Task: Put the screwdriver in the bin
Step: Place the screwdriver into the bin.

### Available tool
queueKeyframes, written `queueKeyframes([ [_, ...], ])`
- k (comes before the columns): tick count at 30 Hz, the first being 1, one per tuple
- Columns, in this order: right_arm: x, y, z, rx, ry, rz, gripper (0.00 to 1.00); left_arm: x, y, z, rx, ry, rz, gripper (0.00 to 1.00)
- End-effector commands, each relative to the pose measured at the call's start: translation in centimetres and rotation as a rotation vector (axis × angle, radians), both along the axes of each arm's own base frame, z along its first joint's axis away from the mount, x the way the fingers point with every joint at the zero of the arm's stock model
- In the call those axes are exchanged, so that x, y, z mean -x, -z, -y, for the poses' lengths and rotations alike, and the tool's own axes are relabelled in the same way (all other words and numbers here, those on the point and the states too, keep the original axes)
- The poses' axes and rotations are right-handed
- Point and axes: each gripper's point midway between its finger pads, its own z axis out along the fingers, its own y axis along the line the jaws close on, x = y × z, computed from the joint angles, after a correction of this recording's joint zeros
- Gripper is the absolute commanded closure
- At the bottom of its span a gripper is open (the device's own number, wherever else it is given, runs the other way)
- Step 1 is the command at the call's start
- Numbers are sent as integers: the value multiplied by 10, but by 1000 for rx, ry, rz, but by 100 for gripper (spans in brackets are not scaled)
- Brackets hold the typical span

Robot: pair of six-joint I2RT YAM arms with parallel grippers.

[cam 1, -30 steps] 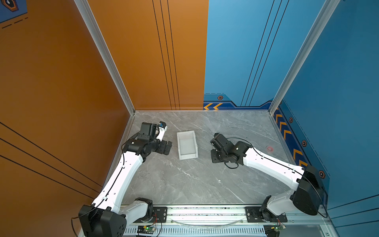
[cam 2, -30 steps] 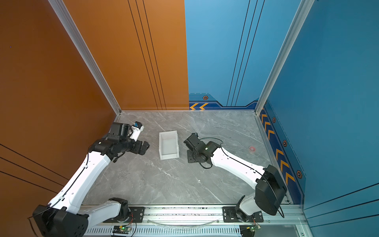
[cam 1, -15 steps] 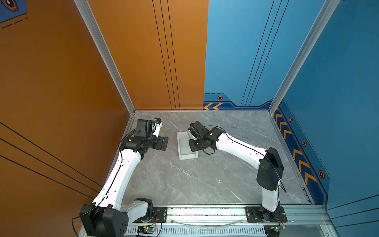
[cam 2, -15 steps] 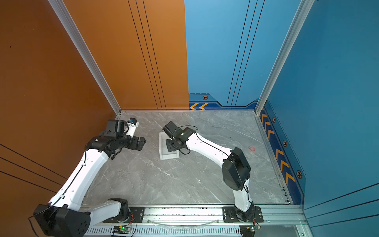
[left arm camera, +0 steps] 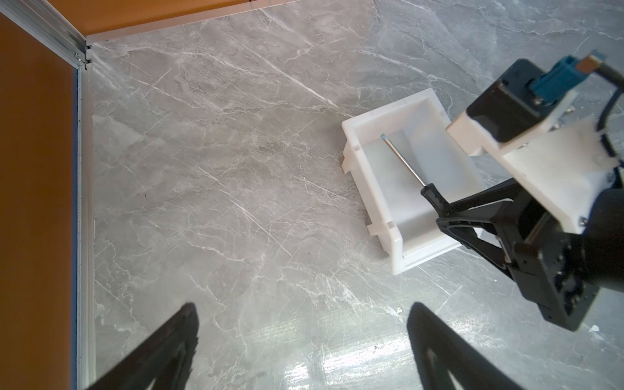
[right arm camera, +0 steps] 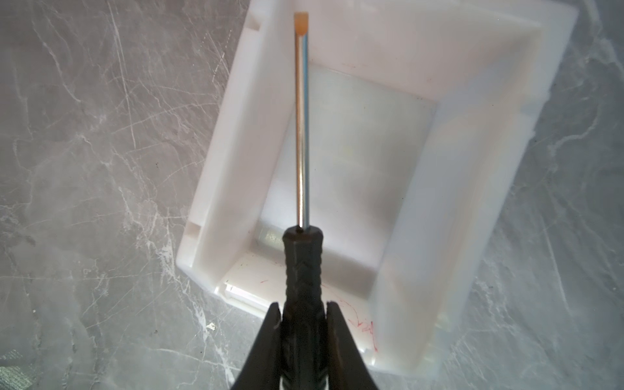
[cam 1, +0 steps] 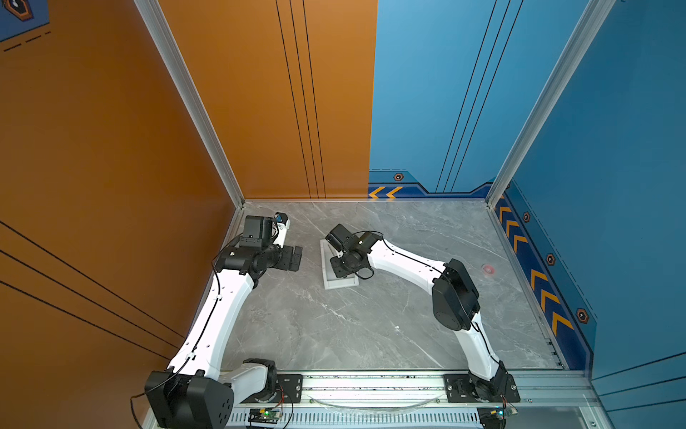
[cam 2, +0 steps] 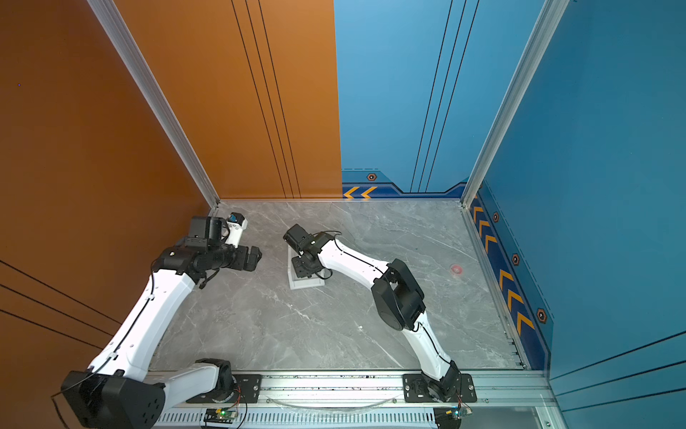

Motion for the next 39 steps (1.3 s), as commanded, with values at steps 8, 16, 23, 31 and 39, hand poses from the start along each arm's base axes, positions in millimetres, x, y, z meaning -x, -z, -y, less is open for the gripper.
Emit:
queueKeyframes([
  [8, -13, 7, -3, 48, -23, 27, 80, 3, -6, -1, 31, -11, 2, 2],
  [16, -29, 24, -3, 56, -11, 13, 80, 4, -5, -2, 35, -15, -1, 2],
  [23, -35, 36, -2, 53, -2, -11, 79, 4, -1, -2, 43, -16, -13, 2],
  [31, -35, 54, -1, 71, -1, -39, 78, 3, -1, -2, 50, -20, -13, 2],
  [39, -33, 58, 1, 80, -1, -51, 76, 4, -1, -2, 53, -19, -12, 2],
])
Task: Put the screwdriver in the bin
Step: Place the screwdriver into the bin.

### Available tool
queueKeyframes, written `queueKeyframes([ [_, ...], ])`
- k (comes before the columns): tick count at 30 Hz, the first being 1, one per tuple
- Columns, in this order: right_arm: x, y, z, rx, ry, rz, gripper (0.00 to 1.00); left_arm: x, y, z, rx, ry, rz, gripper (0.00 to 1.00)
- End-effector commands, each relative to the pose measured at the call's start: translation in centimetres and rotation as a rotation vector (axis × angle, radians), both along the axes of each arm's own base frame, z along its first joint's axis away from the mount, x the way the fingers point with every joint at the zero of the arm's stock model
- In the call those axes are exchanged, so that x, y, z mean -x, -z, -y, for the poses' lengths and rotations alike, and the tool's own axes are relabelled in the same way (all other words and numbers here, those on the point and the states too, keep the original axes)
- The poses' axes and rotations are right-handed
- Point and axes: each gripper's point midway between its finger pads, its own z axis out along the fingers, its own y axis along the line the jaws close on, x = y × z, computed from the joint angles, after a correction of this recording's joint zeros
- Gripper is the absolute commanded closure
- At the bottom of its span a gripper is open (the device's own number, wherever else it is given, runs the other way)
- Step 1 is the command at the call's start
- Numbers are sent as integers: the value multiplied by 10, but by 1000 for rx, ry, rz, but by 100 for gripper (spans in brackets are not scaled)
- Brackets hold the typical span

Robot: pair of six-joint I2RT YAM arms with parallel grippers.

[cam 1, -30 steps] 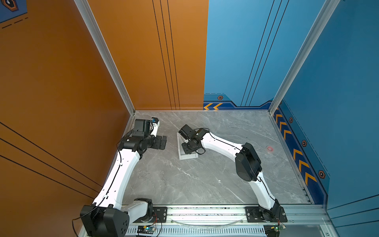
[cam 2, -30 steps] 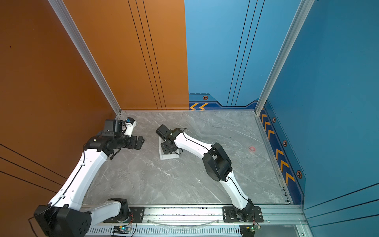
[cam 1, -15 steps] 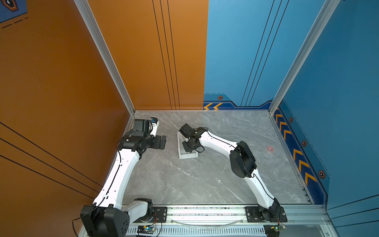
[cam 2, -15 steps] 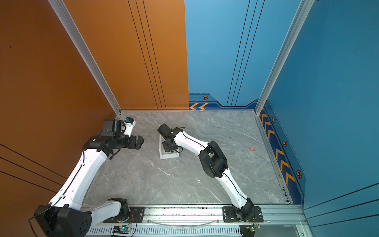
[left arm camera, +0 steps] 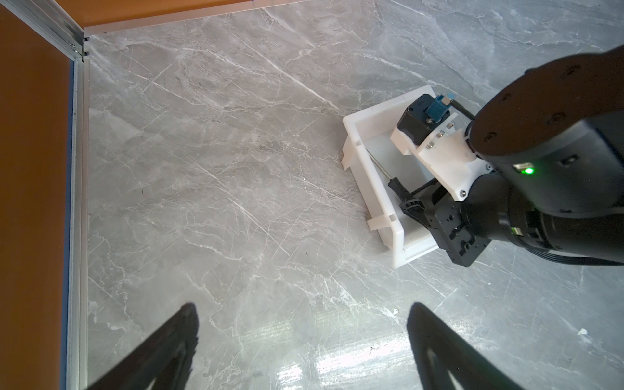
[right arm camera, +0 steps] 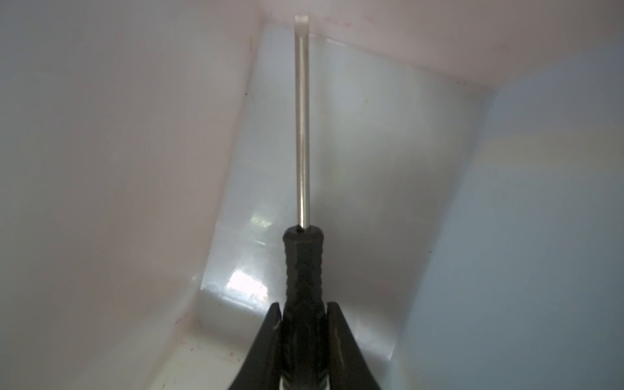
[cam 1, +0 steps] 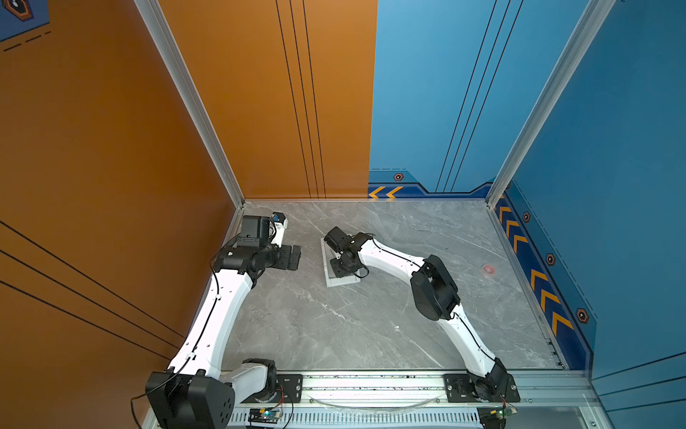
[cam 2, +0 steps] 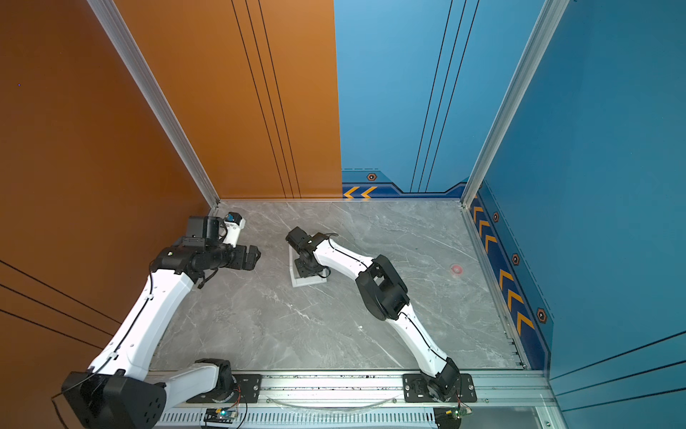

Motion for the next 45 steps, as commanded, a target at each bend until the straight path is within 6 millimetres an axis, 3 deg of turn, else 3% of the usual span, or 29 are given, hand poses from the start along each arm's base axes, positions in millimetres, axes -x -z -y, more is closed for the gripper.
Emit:
queueKeyframes([
  [1, 0, -1, 2, 7, -6, -13, 76, 4, 0, 1, 25, -2, -10, 2],
  [10, -1, -1, 7, 12, 5, -23, 70, 5, -1, 2, 33, 0, -9, 2],
  [15, -4, -15, 6, -7, 5, -2, 66, 4, -1, 1, 25, -1, -6, 2],
  [25, -14, -84, 1, -88, 19, 91, 55, 2, -3, 0, 9, 10, -2, 2],
  [31, -14, -132, 8, -108, 42, 182, 50, 2, -3, -1, -2, 16, 0, 2],
  [38, -7, -209, 50, -113, 140, 381, 41, 4, 7, -6, 16, -40, -23, 2],
  [42, 4, -234, 81, -172, 184, 456, 39, 4, 15, -17, 55, -130, -24, 2],
  [45, 13, -234, 118, -198, 249, 484, 34, 1, 22, -25, 85, -191, -8, 2],
])
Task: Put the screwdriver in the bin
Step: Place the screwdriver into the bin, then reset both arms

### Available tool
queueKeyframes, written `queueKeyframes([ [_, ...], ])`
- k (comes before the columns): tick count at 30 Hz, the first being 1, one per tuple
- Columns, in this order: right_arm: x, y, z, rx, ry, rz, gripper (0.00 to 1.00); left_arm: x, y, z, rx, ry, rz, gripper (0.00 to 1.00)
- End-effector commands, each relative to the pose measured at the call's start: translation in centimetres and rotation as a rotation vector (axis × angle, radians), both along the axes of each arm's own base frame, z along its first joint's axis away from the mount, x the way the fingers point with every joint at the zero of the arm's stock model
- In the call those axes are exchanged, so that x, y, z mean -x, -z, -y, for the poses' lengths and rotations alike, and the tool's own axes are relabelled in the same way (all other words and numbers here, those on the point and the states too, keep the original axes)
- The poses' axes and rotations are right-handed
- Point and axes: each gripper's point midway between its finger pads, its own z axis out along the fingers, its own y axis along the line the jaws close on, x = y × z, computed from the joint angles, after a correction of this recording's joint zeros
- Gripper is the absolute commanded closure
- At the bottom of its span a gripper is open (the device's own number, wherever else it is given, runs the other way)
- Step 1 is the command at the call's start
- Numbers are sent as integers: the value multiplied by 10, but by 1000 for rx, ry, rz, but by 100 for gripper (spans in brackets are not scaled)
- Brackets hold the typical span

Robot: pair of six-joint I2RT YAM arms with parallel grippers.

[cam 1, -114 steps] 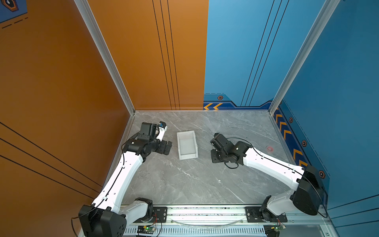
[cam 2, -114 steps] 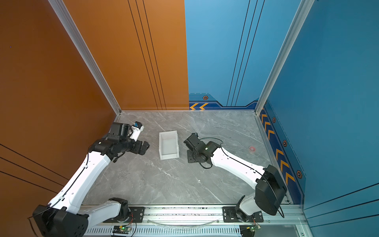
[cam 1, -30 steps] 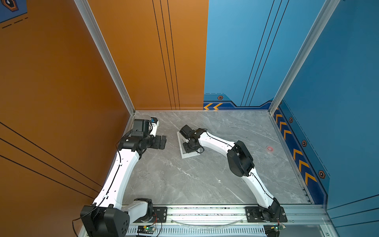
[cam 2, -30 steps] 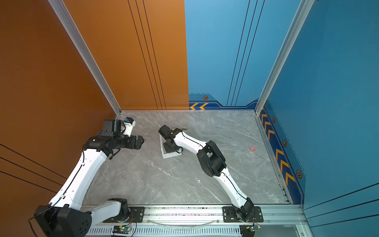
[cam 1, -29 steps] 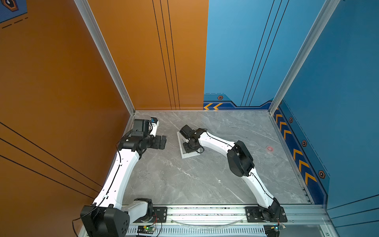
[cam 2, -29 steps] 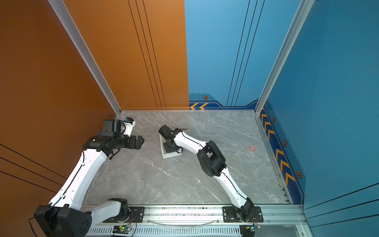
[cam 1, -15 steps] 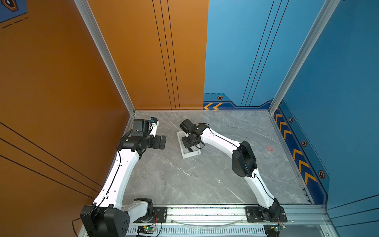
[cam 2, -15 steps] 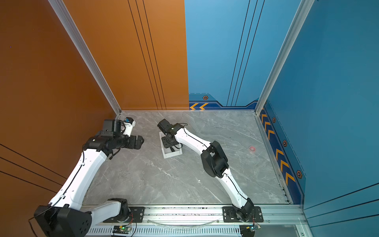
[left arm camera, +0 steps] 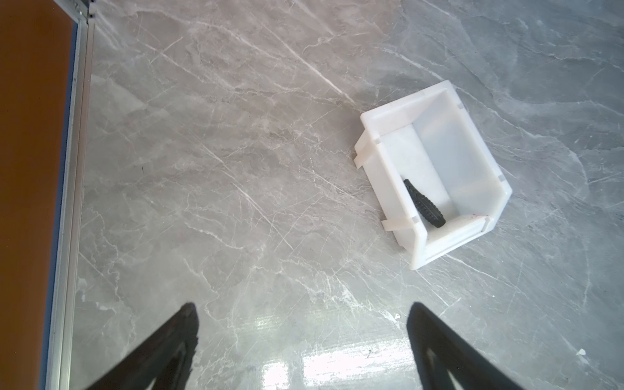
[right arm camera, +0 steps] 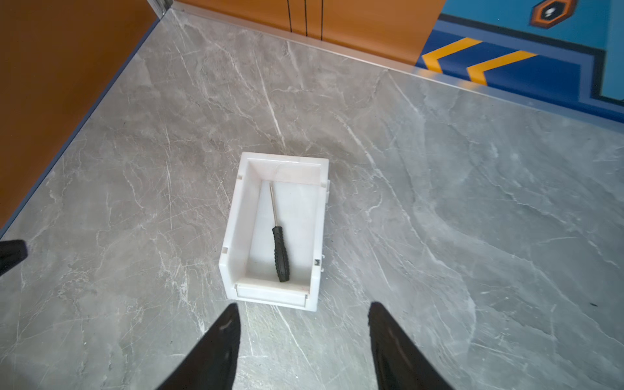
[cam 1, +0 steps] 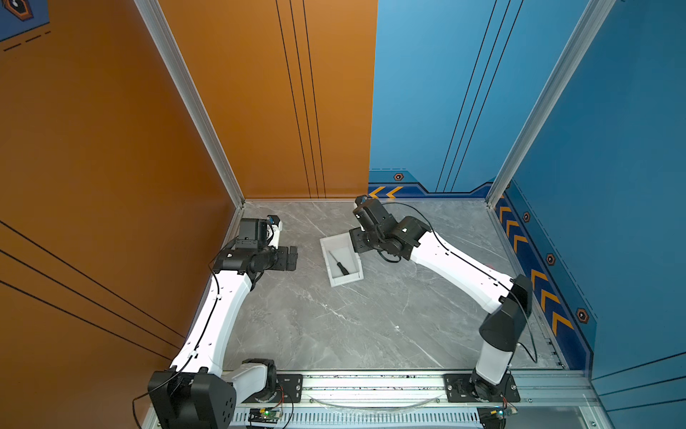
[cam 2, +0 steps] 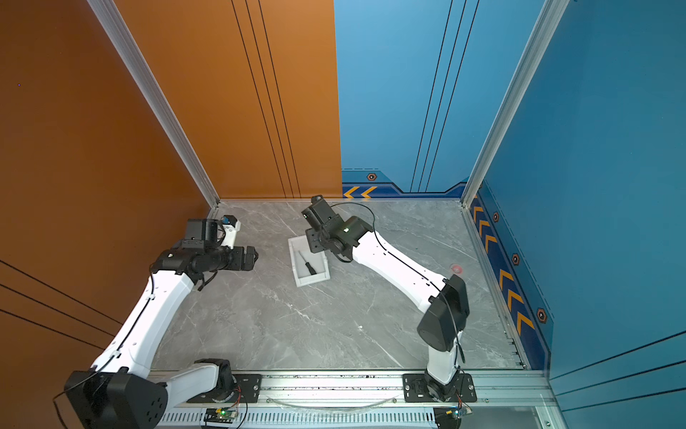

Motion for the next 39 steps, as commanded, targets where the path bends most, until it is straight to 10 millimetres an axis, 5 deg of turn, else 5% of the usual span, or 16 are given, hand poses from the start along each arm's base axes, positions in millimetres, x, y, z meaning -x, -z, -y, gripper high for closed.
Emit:
queueKeyframes([
  [1, -4, -6, 44, -52, 119, 78, 27, -2, 4, -13, 43, -108, 42, 2],
  [4, 1, -2, 91, -145, 218, 105, 0, -7, 14, -29, 46, -191, 116, 2],
  [11, 22, 14, 184, -215, 367, 153, 0, -26, 27, -54, -33, -269, 311, 2],
  [22, 55, 40, 247, -180, 506, 272, 0, -41, 84, -48, -66, -220, 458, 2],
  [31, 69, 47, 286, -64, 568, 414, 0, -62, 100, -42, -84, -193, 600, 2],
  [34, 64, 62, 300, -10, 597, 450, 0, -64, 115, -45, -87, -215, 602, 2],
  [39, 48, 86, 320, 59, 627, 448, 0, -61, 113, -36, -106, -177, 637, 2],
])
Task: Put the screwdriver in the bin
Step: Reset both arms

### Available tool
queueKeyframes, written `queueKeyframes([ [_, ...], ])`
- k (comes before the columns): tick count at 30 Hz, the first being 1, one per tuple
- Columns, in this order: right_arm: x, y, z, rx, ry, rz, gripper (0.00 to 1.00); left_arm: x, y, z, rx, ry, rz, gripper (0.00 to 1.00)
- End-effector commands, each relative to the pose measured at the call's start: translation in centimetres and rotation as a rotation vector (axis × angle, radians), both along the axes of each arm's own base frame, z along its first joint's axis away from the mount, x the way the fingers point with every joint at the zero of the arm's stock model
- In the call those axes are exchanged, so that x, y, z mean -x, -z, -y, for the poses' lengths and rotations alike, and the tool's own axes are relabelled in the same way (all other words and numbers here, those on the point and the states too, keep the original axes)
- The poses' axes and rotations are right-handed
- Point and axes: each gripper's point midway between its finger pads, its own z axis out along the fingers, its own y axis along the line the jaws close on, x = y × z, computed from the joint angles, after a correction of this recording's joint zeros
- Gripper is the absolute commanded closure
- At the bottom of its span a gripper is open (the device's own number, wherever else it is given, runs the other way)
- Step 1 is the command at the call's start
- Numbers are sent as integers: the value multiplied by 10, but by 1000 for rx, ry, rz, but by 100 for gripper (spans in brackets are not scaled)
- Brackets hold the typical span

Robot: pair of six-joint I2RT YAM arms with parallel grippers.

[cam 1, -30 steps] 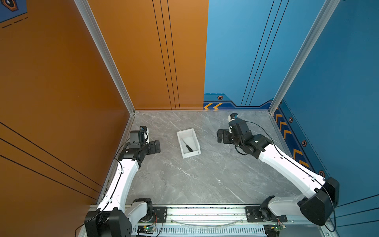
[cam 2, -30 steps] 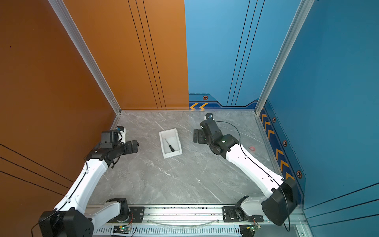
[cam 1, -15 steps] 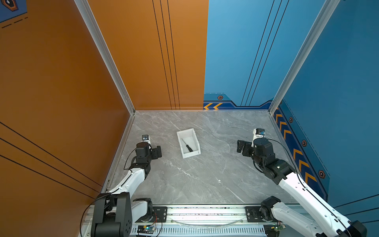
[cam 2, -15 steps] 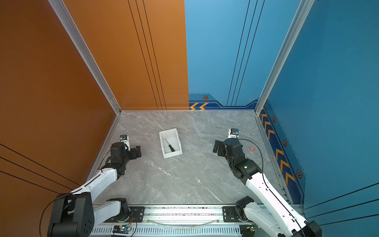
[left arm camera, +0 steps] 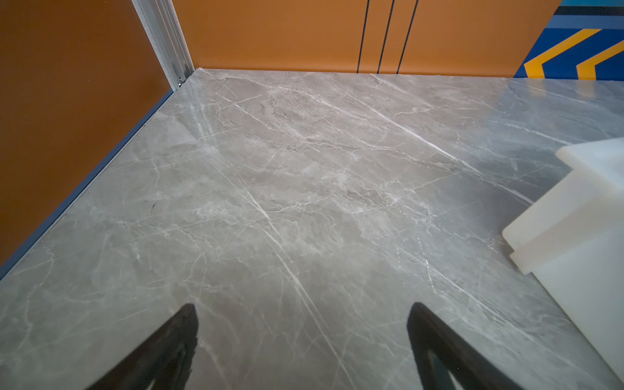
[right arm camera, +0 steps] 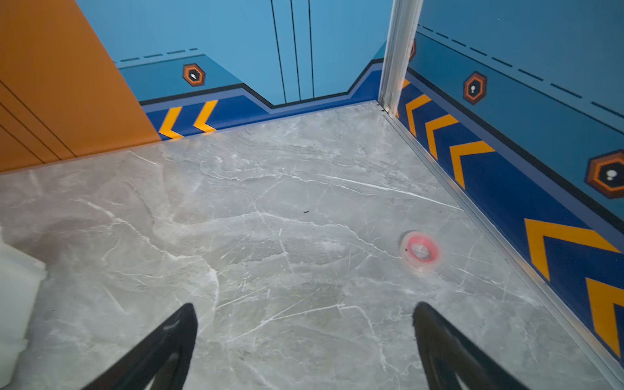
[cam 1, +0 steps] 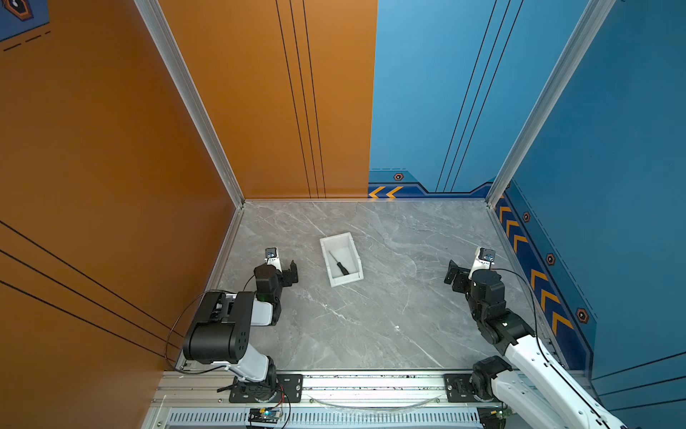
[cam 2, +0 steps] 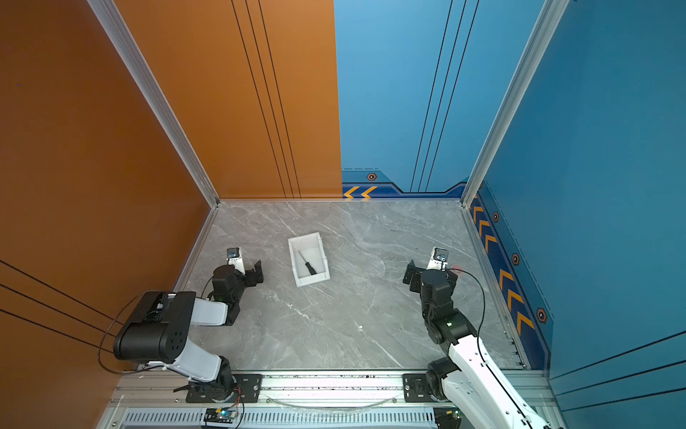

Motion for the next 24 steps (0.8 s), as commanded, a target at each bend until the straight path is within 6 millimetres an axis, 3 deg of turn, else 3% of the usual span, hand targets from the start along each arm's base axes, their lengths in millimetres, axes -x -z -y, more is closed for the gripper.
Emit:
queueKeyframes([
  [1, -17, 0, 14, 64, 17, 60, 0, -5, -24, 0, -37, -8, 111, 2],
  [4, -30, 15, 30, 54, 39, 101, 0, -7, -23, -4, -30, -21, 100, 2],
  [7, -42, 43, 48, 16, 68, 81, 0, -10, -21, -3, -26, -5, 78, 2],
  [10, -58, 60, 53, -17, 62, 44, 0, -14, -18, -5, -14, -16, 47, 2],
  [14, -83, 61, 45, -37, -9, 56, 0, -19, -17, 2, -24, 22, 25, 2],
  [18, -104, 81, 24, -3, -128, -5, 0, -19, -16, 2, -31, 18, 20, 2],
  [22, -103, 79, 21, 7, -140, 3, 0, -19, -16, 3, -33, 19, 20, 2],
  [24, -97, 88, 18, 38, -144, -1, 0, -19, -16, 3, -33, 19, 20, 2],
])
